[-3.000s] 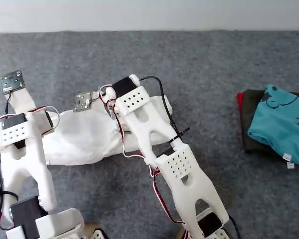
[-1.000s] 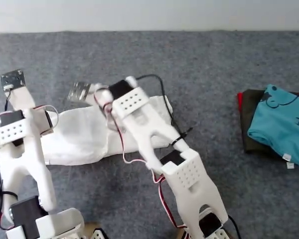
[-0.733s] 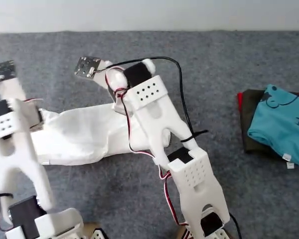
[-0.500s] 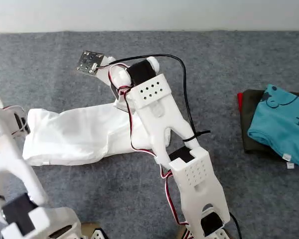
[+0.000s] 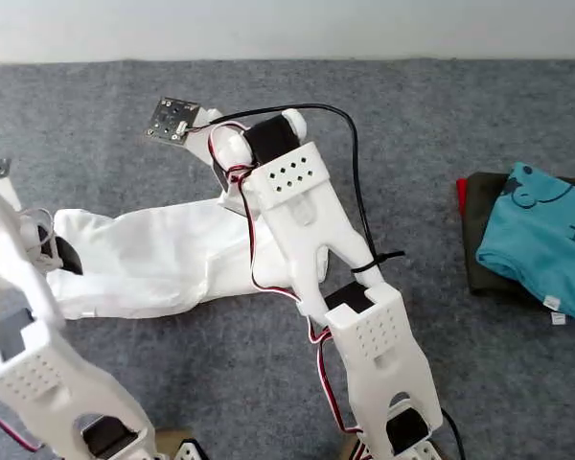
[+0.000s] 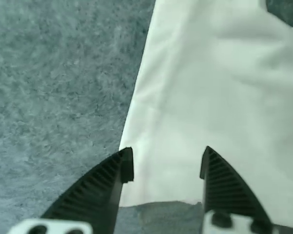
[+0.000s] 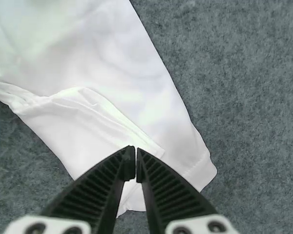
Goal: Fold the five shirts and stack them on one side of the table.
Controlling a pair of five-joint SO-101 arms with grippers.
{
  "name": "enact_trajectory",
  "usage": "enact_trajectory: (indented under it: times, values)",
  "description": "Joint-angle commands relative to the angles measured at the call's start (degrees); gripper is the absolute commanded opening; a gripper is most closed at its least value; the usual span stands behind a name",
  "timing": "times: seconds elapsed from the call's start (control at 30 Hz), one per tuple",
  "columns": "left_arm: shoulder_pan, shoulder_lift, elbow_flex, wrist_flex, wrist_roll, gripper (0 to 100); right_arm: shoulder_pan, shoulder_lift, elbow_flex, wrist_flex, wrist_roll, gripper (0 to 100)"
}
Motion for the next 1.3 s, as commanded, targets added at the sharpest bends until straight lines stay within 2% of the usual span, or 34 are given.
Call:
enact_trajectory:
  times: [0.0, 0.17, 0.43, 0.63, 0.73, 1.07, 1.27]
  values:
    - [-0.3, 1.9, -9.2, 2.2, -4.1, 23, 1.1, -4.0, -2.4, 2.2, -0.6, 0.9]
    - [-0.4, 10.0, -17.0, 2.1, -8.0, 23, 1.1, -4.0, -2.4, 2.2, -0.6, 0.9]
    - [0.0, 26.5, -27.3, 2.4, -7.9, 22, 1.2, -4.0, -2.3, 2.2, -0.6, 0.9]
    - [0.4, 34.5, -31.6, 4.7, -7.8, 10, 1.2, -4.0, -2.3, 2.1, -0.6, 0.9]
    - [1.5, 36.7, -33.4, 7.9, -8.2, 2, 1.2, -4.0, -2.3, 2.0, -0.6, 0.9]
    - [2.1, 38.0, -39.3, 14.2, -7.8, 1, 1.3, -4.0, -2.5, 2.0, -0.6, 0.9]
    - [-4.5, 36.7, -41.3, 14.3, -8.0, 1, 2.4, -4.6, -2.7, 1.7, -0.6, 0.9]
